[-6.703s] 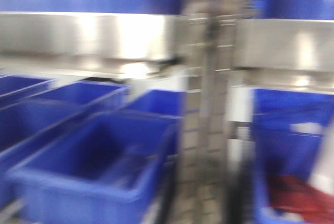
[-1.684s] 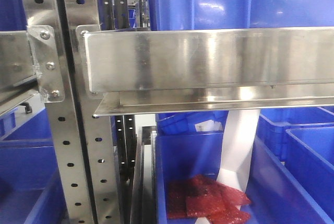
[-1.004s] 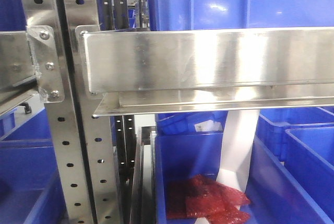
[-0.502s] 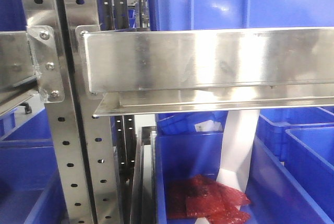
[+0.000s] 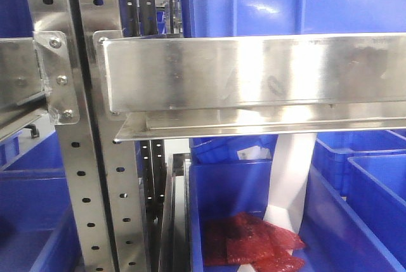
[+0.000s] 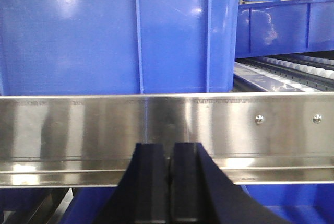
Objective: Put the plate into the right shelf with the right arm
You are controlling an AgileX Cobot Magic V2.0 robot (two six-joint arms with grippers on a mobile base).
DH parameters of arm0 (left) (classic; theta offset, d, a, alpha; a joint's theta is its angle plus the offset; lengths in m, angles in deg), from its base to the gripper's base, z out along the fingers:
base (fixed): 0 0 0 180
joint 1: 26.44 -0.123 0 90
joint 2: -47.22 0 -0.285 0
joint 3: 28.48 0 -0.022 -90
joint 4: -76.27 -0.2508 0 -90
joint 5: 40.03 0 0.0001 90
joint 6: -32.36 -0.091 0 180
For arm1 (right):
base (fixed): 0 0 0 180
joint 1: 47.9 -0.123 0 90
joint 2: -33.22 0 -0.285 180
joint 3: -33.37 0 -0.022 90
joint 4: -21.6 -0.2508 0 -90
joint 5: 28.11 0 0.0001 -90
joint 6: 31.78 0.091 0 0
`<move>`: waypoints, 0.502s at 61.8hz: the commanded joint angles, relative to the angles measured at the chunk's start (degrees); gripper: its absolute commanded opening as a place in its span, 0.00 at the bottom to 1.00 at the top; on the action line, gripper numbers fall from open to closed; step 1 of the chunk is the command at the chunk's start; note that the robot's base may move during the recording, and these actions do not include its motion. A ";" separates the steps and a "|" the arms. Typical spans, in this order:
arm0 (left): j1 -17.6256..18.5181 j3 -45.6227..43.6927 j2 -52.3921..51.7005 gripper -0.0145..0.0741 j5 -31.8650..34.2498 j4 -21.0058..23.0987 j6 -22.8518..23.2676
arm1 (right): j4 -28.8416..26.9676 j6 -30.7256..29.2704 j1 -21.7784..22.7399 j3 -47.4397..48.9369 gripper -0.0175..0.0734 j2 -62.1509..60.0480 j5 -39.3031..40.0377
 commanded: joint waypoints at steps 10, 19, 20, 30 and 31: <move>0.37 0.46 -0.39 0.11 4.93 0.33 0.19 | -0.16 -0.55 -0.07 0.33 0.25 -0.73 4.11; 0.37 0.46 -0.39 0.11 4.93 0.33 0.19 | -0.12 -0.55 -0.07 0.33 0.25 -0.73 4.06; 0.37 0.46 -0.39 0.11 4.93 0.33 0.19 | -0.12 -0.55 -0.07 0.33 0.25 -0.73 4.06; 0.37 0.46 -0.39 0.11 4.93 0.33 0.19 | -0.12 -0.55 -0.07 0.33 0.25 -0.73 4.06; 0.37 0.46 -0.39 0.11 4.93 0.33 0.19 | -0.12 -0.55 -0.07 0.33 0.25 -0.73 4.06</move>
